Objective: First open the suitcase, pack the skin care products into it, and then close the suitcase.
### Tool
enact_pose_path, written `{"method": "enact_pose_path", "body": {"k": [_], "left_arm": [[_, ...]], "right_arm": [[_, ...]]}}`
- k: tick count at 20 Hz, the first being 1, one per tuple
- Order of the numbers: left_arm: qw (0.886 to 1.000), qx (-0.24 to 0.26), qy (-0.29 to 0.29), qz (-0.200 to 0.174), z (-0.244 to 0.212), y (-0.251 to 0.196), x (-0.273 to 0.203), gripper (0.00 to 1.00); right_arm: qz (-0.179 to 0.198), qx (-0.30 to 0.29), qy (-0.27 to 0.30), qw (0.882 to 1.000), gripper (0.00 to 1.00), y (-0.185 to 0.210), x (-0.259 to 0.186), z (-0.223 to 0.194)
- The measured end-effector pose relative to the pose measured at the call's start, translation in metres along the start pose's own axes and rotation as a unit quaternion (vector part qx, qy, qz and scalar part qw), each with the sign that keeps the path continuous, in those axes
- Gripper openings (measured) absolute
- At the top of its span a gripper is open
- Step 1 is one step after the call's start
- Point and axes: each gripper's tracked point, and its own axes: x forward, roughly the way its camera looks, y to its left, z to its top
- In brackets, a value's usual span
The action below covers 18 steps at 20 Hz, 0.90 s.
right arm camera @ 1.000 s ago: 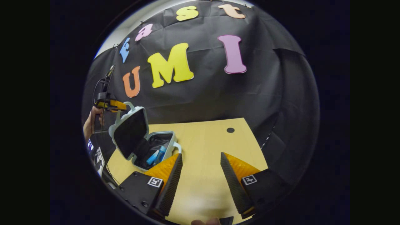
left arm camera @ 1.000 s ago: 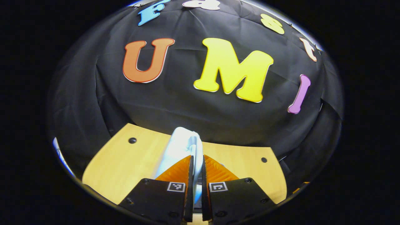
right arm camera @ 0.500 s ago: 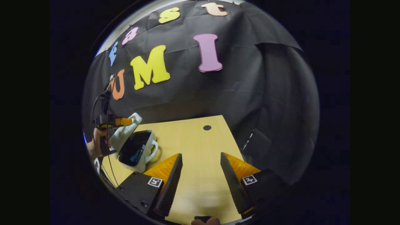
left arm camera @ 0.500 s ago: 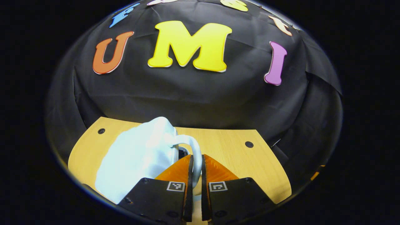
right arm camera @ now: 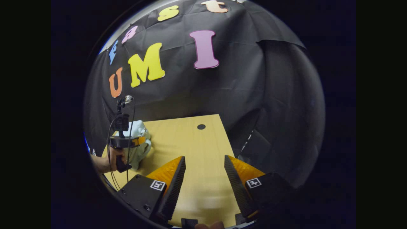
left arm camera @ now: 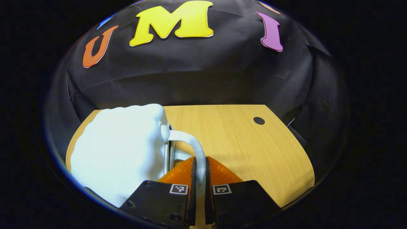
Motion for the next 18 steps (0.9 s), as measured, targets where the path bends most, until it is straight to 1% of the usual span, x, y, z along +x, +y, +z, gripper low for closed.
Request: {"method": "enact_pose_path", "body": {"k": [1,4,5,6,7,8,9,10,11,12,13,14,15,17,18], "left_arm": [[1.000,0.009,0.003,0.011,-0.003,-0.001,0.003,0.14],[0.998,0.039,-0.004,0.050,-0.010,0.000,0.008,0.14],[0.997,0.046,-0.009,0.059,-0.013,0.000,0.008,0.14],[0.997,0.050,-0.015,0.065,-0.014,0.000,0.008,0.16],[0.997,0.050,-0.017,0.063,-0.017,-0.002,0.012,0.17],[0.996,0.051,-0.024,0.066,-0.018,-0.003,0.013,0.25],[0.996,0.056,-0.031,0.066,-0.017,-0.005,0.014,0.27],[0.996,0.063,-0.034,0.061,-0.018,-0.012,0.014,0.34],[0.995,0.070,-0.036,0.054,-0.019,-0.020,0.014,0.51],[0.995,0.075,-0.038,0.045,-0.019,-0.029,0.012,0.74],[0.995,0.077,-0.040,0.042,-0.019,-0.034,0.008,0.79],[0.996,0.075,-0.043,0.037,-0.018,-0.038,0.000,0.98],[0.996,0.066,-0.052,0.021,-0.015,-0.045,-0.010,1.00],[0.996,0.046,-0.082,0.001,0.003,-0.053,-0.038,0.99],[0.994,0.041,-0.097,-0.002,0.014,-0.052,-0.055,0.99]], "right_arm": [[-0.001,0.002,0.000,1.000,0.69,-0.003,0.001,0.000],[0.004,0.001,0.001,1.000,0.69,-0.003,0.006,0.002],[0.009,0.000,0.000,1.000,0.74,0.000,0.007,0.004],[0.014,-0.002,0.000,1.000,0.69,0.003,0.008,0.003],[0.020,-0.006,0.003,1.000,0.69,0.008,0.009,0.002],[0.025,-0.011,0.005,1.000,0.69,0.012,0.010,0.001],[0.031,-0.017,0.004,0.999,0.69,0.016,0.010,0.003],[0.037,-0.022,0.001,0.999,0.74,0.021,0.009,0.005],[0.042,-0.029,-0.002,0.999,0.74,0.025,0.008,0.007],[0.048,-0.036,-0.006,0.998,0.74,0.030,0.009,0.010],[0.053,-0.041,-0.010,0.998,0.74,0.035,0.009,0.012],[0.060,-0.045,-0.015,0.997,0.74,0.040,0.009,0.015],[0.066,-0.049,-0.022,0.996,0.74,0.046,0.010,0.018],[0.076,-0.060,-0.041,0.994,0.74,0.057,0.011,0.026],[0.080,-0.066,-0.055,0.993,0.69,0.064,0.011,0.032]]}}
